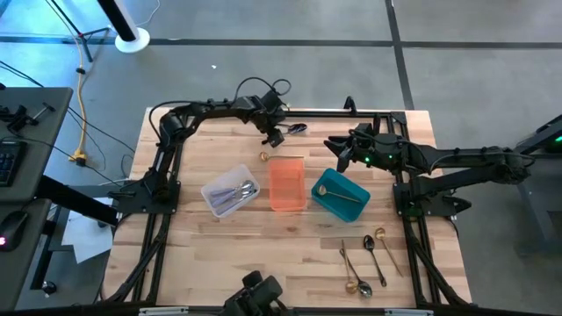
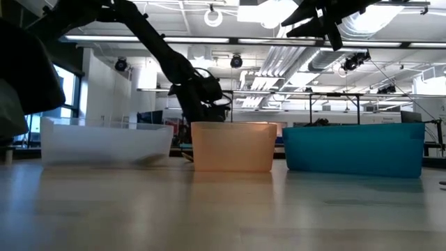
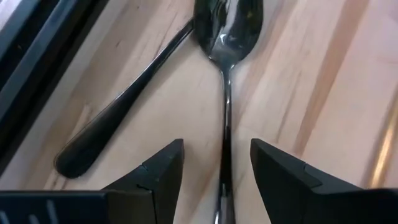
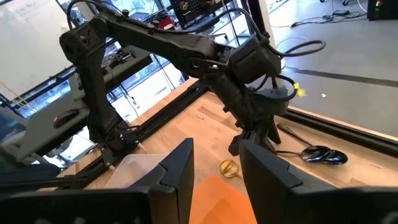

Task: Sort silverware by color (type)
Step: Put the black spoon into the orange bin

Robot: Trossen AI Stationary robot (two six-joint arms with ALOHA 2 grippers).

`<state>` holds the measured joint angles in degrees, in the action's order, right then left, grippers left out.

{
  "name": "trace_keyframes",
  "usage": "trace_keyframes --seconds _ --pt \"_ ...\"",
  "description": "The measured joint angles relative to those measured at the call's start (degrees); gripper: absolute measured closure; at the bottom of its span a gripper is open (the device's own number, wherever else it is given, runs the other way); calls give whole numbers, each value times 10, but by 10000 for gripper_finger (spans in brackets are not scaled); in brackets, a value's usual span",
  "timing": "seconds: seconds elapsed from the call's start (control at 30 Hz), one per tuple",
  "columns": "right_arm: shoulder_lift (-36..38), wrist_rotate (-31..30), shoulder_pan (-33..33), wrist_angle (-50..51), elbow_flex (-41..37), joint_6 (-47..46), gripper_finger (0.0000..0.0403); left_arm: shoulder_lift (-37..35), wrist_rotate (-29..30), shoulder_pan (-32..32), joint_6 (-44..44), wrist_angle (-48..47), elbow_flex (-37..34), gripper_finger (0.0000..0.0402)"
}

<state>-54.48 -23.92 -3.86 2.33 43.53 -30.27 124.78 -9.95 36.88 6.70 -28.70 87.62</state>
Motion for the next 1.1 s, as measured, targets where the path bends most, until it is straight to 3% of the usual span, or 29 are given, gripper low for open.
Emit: trace_keyframes --seconds 0.2,0.6,0.8,0.97,1.1 --pt "0 0 0 0 0 -14 289 -1 4 0 0 -2 0 229" --pt "0 1 0 0 0 -15 289 -2 73 -28 39 -30 10 297" --pt "0 1 0 0 0 -15 289 -2 69 -32 25 -31 10 328" --pt "0 4 0 0 0 -15 289 -2 58 -34 24 -38 11 391" --pt "0 4 0 0 0 -14 289 -3 58 -34 25 -48 12 394"
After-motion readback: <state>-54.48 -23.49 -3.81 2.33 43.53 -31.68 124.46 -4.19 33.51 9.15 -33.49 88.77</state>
